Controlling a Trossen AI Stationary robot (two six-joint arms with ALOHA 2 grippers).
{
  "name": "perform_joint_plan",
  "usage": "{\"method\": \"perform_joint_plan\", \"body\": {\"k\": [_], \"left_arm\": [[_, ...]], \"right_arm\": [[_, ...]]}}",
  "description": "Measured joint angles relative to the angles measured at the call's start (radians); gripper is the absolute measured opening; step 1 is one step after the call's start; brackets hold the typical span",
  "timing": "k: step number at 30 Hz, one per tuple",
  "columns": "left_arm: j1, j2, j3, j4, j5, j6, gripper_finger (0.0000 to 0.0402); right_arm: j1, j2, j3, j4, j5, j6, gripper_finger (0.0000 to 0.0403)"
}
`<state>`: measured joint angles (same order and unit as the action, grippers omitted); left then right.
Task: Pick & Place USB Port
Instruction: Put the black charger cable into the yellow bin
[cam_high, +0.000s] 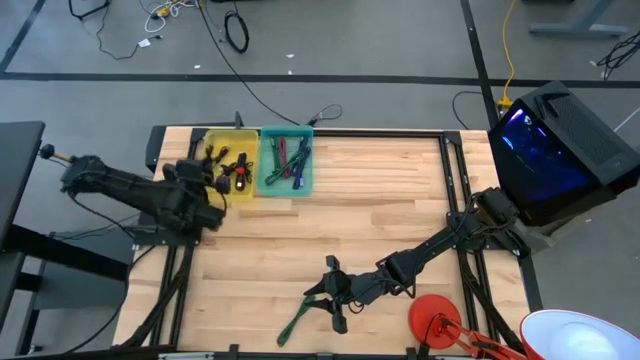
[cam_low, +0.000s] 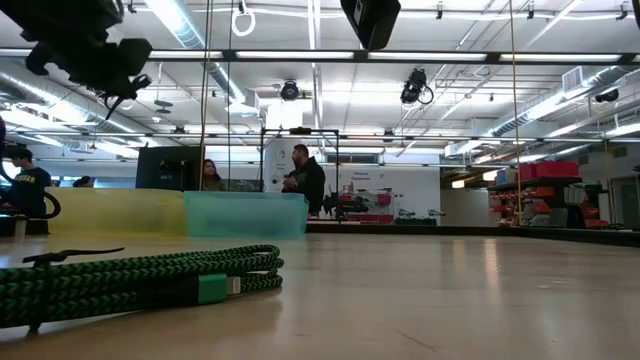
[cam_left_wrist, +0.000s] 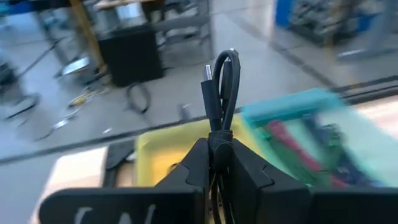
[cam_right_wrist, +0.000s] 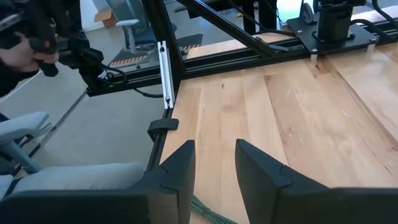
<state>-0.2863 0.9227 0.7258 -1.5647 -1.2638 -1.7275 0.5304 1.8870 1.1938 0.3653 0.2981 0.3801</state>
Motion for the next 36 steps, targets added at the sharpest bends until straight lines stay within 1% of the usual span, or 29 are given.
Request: {"method": "perform_joint_plan", "body": {"k": [4,5,6,7,9,11,12,14,16,19,21,25,30,32,33,36], "left_arm": [[0.138,-0.009,0.0,0.018,0.064,0.01,0.0037],[0.166,-0.009,0.0,0.043,0.071,0.019,0.0037],[0.187,-0.009,0.0,0.088,0.075,0.062,0.0037],[0.204,-0.009,0.0,0.147,0.076,0.139,0.0037],[0.256,-0.008,0.0,0.282,0.104,0.354,0.0037],[0.325,-0.008,0.0,0.435,0.168,0.598,0.0037],[0.361,-0.007,0.0,0.5,0.203,0.69,0.0037],[0.431,-0.007,0.0,0.599,0.246,0.814,0.0037],[0.49,-0.007,0.0,0.651,0.283,0.896,0.0037],[0.583,-0.007,0.0,0.714,0.387,1.015,0.0037],[0.635,-0.007,0.0,0.727,0.428,1.059,0.0037],[0.713,-0.007,0.0,0.728,0.438,1.059,0.0037],[0.82,0.002,0.0,0.744,0.564,1.077,0.0037],[0.853,0.019,-0.001,0.742,0.61,1.111,0.0037],[0.864,0.022,-0.006,0.748,0.613,1.118,0.0037],[0.874,0.024,-0.064,0.844,0.623,1.119,0.0037]], "right_arm": [[0.0,0.0,0.0,0.0,0.0,0.0,0.0116],[0.0,0.0,0.0,0.0,0.0,-0.003,0.0116],[0.0,0.0,0.0,0.0,0.0,-0.005,0.0116],[-0.001,0.0,0.0,0.0,0.0,-0.008,0.0116],[-0.001,0.0,0.0,0.0,0.0,-0.014,0.0116],[-0.001,0.0,0.0,0.0,0.0,-0.021,0.0116],[-0.001,0.0,0.0,0.001,0.0,-0.022,0.0116],[-0.001,0.0,0.0,0.001,0.0,-0.022,0.0116],[-0.001,0.0,0.0,0.001,0.0,-0.021,0.0116],[0.001,0.0,0.0,0.001,0.0,-0.022,0.0116],[0.001,0.0,0.0,0.006,-0.001,-0.022,0.0116],[0.002,0.0,0.0,0.001,-0.003,-0.021,0.0116],[0.002,0.0,0.0,-0.002,-0.003,-0.007,0.0116],[0.002,0.0,0.0,-0.007,-0.003,0.005,0.0116],[0.002,0.0,0.0,-0.008,-0.003,0.007,0.0116],[0.002,0.0,0.0,-0.008,-0.003,0.022,0.0116]]}}
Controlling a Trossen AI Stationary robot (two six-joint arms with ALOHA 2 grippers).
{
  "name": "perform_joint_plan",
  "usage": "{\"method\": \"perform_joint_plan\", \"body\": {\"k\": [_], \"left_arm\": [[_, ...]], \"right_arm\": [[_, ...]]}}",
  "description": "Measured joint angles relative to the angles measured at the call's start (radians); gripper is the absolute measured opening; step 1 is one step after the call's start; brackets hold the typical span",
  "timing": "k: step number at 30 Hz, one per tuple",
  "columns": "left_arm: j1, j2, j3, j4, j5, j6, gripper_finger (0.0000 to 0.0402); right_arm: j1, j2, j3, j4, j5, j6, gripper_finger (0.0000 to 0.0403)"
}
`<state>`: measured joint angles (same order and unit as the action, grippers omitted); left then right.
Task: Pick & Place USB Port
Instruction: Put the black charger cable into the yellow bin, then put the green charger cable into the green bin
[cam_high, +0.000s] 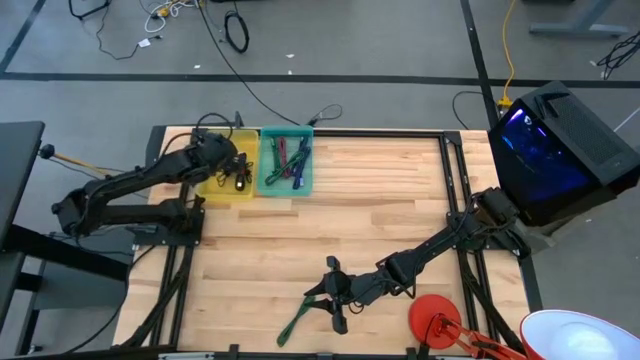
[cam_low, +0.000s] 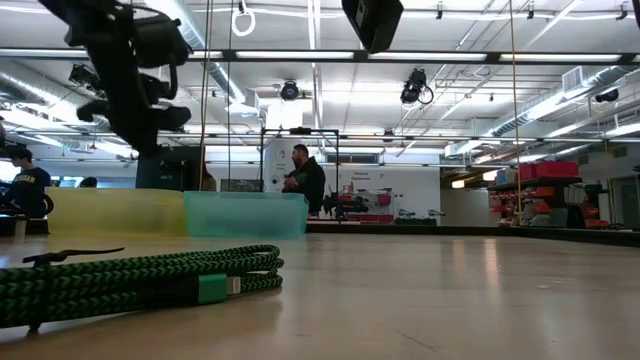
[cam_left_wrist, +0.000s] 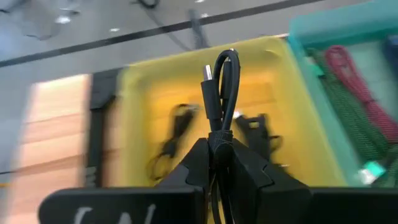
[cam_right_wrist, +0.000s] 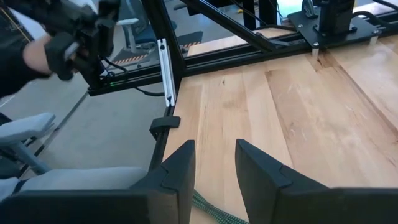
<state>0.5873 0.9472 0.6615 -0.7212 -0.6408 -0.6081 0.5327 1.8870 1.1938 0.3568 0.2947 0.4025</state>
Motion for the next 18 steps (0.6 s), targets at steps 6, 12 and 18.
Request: {"method": "perform_joint_plan", "body": {"k": [6,12,18], "left_arm": [[0.035,0.0,-0.122,0.219,0.096,0.073,0.0037],[0.063,-0.031,-0.125,0.199,0.096,0.12,0.0114],[0.063,-0.046,-0.125,0.201,0.105,0.116,0.0182]], "right_arm": [[0.009,0.0,0.0,-0.001,0.001,0.007,0.0116],[0.011,0.0,0.0,-0.001,0.002,0.004,0.0116],[0.011,0.0,0.0,-0.003,0.003,0.004,0.0116]]}}
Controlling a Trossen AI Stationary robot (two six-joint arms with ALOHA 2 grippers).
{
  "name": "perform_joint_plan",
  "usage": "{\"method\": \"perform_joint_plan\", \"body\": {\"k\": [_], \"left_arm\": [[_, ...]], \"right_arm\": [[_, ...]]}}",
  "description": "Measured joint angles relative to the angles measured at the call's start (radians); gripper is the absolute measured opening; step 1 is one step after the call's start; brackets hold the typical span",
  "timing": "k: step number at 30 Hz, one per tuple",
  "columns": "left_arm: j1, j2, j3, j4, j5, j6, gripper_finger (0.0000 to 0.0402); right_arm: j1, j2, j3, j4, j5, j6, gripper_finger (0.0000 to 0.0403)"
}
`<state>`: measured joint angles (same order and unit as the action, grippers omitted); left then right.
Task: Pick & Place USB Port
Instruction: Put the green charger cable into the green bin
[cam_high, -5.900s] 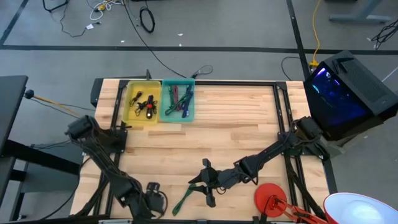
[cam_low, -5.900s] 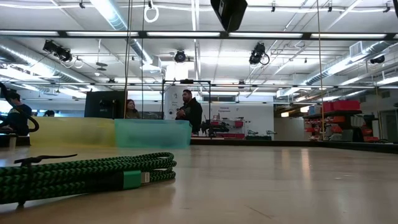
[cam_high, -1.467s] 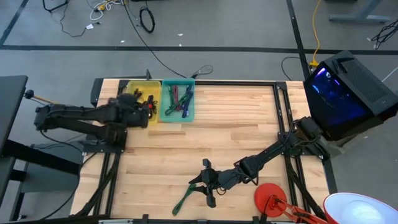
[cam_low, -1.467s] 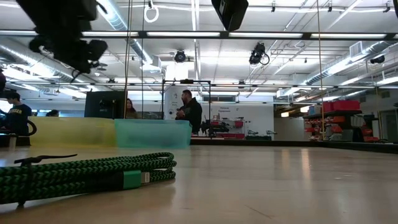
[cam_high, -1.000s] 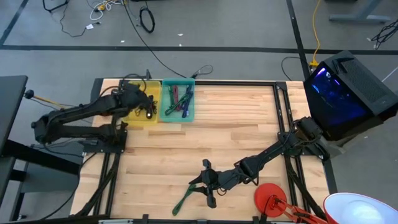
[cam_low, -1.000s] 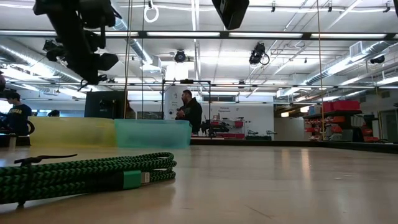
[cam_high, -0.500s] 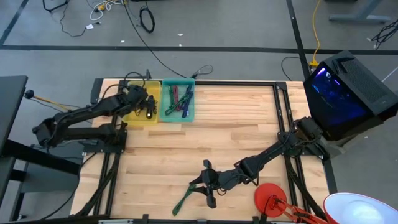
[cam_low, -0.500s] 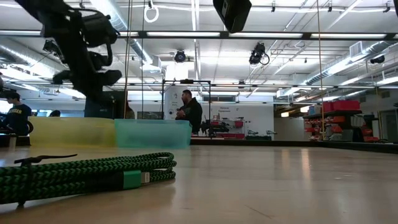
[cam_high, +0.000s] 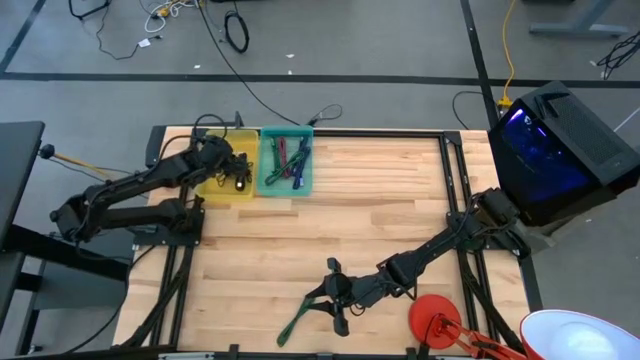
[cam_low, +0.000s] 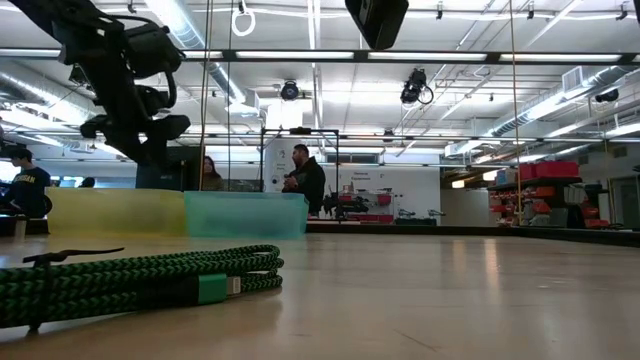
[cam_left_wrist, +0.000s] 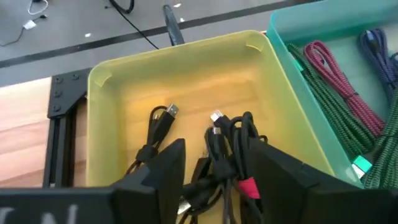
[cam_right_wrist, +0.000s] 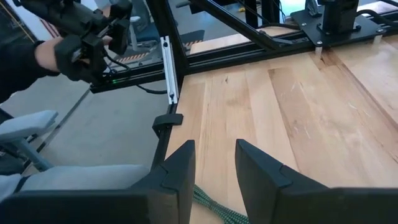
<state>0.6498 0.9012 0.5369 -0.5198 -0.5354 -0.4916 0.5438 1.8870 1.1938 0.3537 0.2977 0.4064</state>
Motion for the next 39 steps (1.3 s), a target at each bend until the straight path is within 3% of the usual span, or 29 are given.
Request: {"method": "perform_joint_plan", "body": {"k": [4,7,10,13,18,23,28,34,39], "left_arm": [[0.0,0.0,0.019,0.0,0.13,0.023,0.02],[-0.006,0.0,0.085,0.012,0.399,0.14,0.0202],[-0.055,0.0,0.133,0.004,0.686,0.129,0.0196],[-0.162,0.0,0.145,-0.001,0.815,0.072,0.019],[-0.426,0.007,0.144,-0.039,0.748,-0.064,0.018],[-0.773,0.051,0.143,0.016,0.57,-0.239,0.0177],[-1.044,0.125,0.143,0.069,0.383,-0.369,0.0177],[-1.269,0.266,0.143,0.241,0.235,-0.419,0.0177],[-1.367,0.361,0.143,0.371,0.13,-0.396,0.0177]], "right_arm": [[0.0,0.0,0.0,-0.004,0.0,-0.004,0.0116],[0.0,0.0,0.0,-0.006,0.0,-0.004,0.0116],[0.0,0.0,0.0,-0.005,0.0,-0.003,0.0116],[0.0,0.0,0.0,-0.004,0.001,-0.004,0.0116],[0.0,0.0,0.0,-0.004,0.001,-0.001,0.0116],[0.0,0.0,0.0,-0.003,0.001,0.0,0.0116],[-0.001,0.0,0.0,-0.004,0.001,0.0,0.0116],[-0.001,0.001,0.0,-0.019,-0.02,0.015,0.0116],[-0.002,0.073,0.002,0.027,-0.056,0.012,0.0116]]}}
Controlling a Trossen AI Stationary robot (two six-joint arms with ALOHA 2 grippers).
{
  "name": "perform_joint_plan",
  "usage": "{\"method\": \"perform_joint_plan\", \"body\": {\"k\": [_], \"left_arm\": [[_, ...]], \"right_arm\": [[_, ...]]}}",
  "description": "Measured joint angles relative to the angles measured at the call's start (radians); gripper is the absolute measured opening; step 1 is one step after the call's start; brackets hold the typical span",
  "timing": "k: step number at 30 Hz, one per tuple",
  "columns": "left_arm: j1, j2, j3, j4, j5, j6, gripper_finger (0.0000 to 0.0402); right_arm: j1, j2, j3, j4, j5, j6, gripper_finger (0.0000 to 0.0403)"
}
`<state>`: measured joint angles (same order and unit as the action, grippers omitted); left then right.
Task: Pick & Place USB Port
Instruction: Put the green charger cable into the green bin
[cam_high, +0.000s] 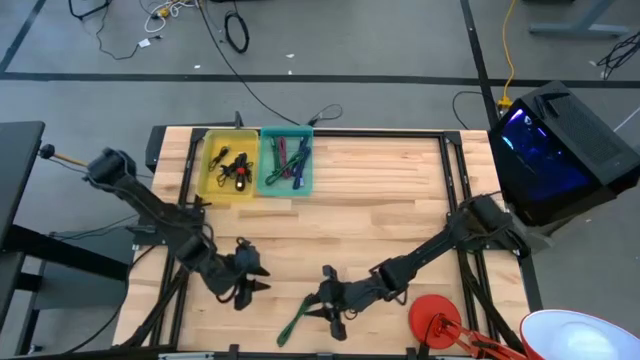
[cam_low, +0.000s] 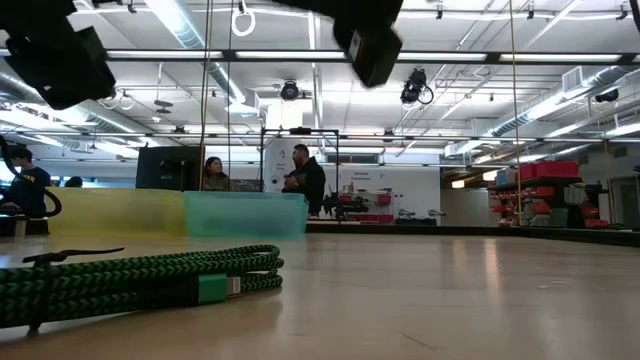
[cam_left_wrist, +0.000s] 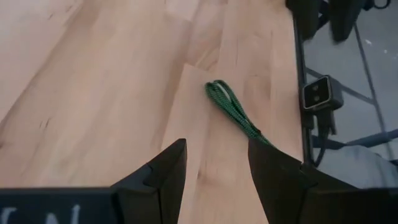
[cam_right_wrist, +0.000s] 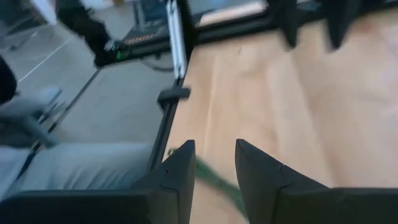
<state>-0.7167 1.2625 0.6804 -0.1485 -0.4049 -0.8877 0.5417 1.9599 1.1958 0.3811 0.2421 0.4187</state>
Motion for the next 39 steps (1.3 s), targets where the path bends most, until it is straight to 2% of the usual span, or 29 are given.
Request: {"method": "perform_joint_plan", "body": {"k": [6,11,14,23,39], "left_arm": [[-0.031,0.029,0.0,0.021,-0.086,0.001,0.0177],[-0.034,0.028,0.0,0.025,-0.141,0.024,0.0177],[-0.034,0.027,0.0,0.025,-0.146,0.036,0.0177],[-0.034,0.027,0.0,0.025,-0.153,0.047,0.0177],[-0.034,0.027,0.0,0.024,-0.152,0.072,0.0177]], "right_arm": [[-0.039,0.164,0.133,-0.032,-0.124,-0.003,0.0116],[-0.063,0.237,0.324,-0.319,-0.104,-0.021,0.0116],[-0.061,0.274,0.395,-0.387,-0.093,-0.077,0.0116],[-0.038,0.3,0.43,-0.513,-0.088,-0.125,0.0116],[-0.04,0.324,0.431,-0.519,-0.12,-0.147,0.0116]]}}
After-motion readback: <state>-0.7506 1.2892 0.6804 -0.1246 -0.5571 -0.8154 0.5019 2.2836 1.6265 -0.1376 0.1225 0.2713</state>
